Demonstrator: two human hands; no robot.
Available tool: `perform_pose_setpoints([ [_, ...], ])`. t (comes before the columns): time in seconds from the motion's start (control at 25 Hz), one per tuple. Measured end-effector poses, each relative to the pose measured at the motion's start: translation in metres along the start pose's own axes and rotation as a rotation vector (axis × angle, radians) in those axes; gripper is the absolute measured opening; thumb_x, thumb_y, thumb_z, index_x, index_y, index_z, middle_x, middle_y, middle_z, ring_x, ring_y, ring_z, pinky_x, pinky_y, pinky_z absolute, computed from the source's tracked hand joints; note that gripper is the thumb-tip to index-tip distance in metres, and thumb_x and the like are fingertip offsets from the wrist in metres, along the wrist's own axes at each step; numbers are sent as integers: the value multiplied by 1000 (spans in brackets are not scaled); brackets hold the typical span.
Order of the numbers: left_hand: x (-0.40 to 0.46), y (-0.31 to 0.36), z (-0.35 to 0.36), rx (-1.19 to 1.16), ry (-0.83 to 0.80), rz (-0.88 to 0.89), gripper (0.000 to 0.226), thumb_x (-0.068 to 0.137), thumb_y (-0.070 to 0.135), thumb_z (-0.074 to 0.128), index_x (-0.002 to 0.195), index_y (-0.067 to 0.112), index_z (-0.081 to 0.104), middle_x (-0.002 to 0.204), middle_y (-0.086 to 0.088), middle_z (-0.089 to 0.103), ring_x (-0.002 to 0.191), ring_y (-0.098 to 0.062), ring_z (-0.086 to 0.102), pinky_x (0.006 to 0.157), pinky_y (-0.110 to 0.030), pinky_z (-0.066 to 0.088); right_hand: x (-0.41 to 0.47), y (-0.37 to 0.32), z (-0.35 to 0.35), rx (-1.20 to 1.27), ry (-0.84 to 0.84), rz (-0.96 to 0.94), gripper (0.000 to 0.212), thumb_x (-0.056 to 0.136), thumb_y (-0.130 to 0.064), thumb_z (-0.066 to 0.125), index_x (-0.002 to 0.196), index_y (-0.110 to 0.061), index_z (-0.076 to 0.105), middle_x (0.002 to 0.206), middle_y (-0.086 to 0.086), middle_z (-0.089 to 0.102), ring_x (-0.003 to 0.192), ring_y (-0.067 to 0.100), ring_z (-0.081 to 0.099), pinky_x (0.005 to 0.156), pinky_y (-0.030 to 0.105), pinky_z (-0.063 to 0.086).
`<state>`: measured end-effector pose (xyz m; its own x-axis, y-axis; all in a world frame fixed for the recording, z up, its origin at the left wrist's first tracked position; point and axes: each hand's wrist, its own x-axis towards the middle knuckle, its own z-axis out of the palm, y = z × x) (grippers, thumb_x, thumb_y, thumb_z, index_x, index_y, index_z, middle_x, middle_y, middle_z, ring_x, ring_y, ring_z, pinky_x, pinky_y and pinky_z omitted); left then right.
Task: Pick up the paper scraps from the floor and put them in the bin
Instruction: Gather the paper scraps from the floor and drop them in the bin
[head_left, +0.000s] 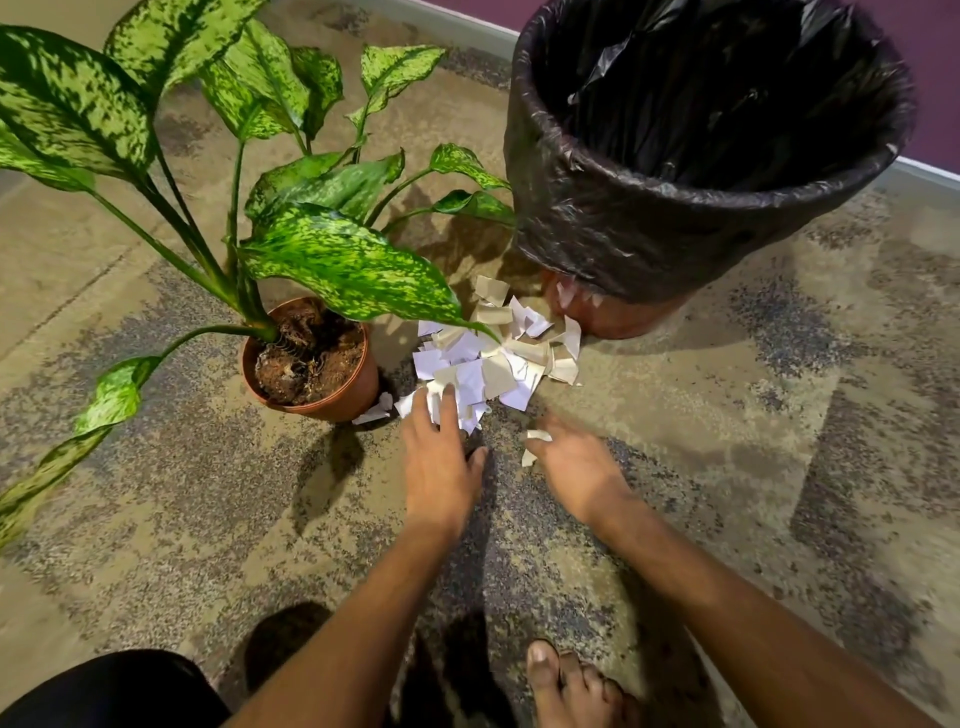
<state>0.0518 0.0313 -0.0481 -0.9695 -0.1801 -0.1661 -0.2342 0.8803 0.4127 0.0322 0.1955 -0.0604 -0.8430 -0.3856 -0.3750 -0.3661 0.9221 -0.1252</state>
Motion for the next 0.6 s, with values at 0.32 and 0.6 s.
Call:
perform_pose_setpoints([
  [0.32, 37, -6, -2, 395, -245, 71, 66, 97, 45, 45, 151, 26, 13, 156, -16, 17, 140, -42, 20, 115, -46, 25, -11, 1, -39, 256, 29, 10, 40, 93, 2, 49, 120, -21, 67, 129, 8, 58, 112, 22, 61, 100, 32, 49],
  [0.6, 30, -1, -5, 399, -195, 135, 49, 100, 23, 44, 147, 17, 29, 148, -19, 34, 136, -34, 34, 111, -40, 33, -52, 5, -194, 514, 595, 26, 25, 91, -7, 59, 102, -24, 74, 104, -7, 67, 89, 11, 64, 84, 23, 55],
])
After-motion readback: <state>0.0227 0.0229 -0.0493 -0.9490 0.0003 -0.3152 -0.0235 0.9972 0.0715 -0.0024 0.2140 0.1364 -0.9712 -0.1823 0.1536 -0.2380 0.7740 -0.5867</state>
